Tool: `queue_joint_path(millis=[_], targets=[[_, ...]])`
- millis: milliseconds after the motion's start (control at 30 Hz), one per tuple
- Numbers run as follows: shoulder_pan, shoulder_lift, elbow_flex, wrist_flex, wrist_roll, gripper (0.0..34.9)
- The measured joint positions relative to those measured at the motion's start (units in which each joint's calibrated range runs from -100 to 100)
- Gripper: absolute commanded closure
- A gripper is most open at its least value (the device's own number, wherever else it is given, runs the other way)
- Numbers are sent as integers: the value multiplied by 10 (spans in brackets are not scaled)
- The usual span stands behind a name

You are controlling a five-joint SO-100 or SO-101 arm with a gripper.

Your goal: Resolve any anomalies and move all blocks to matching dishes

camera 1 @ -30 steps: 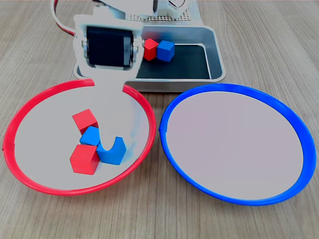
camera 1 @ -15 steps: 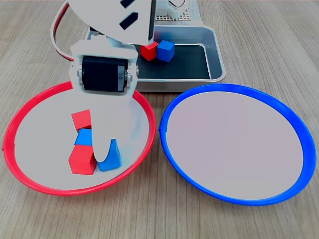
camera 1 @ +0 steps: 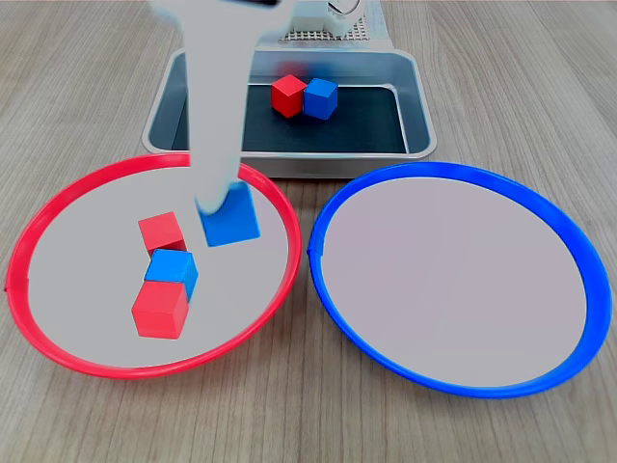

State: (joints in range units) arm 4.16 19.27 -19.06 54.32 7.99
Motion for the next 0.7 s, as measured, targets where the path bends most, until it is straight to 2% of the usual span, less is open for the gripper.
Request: queue_joint_path(millis=[67, 233, 300, 367, 400, 467, 533, 633, 700], targets=[[-19, -22, 7, 11, -2, 347], [-125, -37, 81, 27, -1, 339], [-157, -13, 110, 2, 9, 314], [-160, 7, 117, -10, 13, 300], [-152, 24, 116, -22, 15, 239], [-158, 27, 116, -24, 18, 213], [-165, 35, 116, -23, 23, 164], [-157, 36, 116, -14, 26, 124], [-157, 35, 115, -3, 26, 127]])
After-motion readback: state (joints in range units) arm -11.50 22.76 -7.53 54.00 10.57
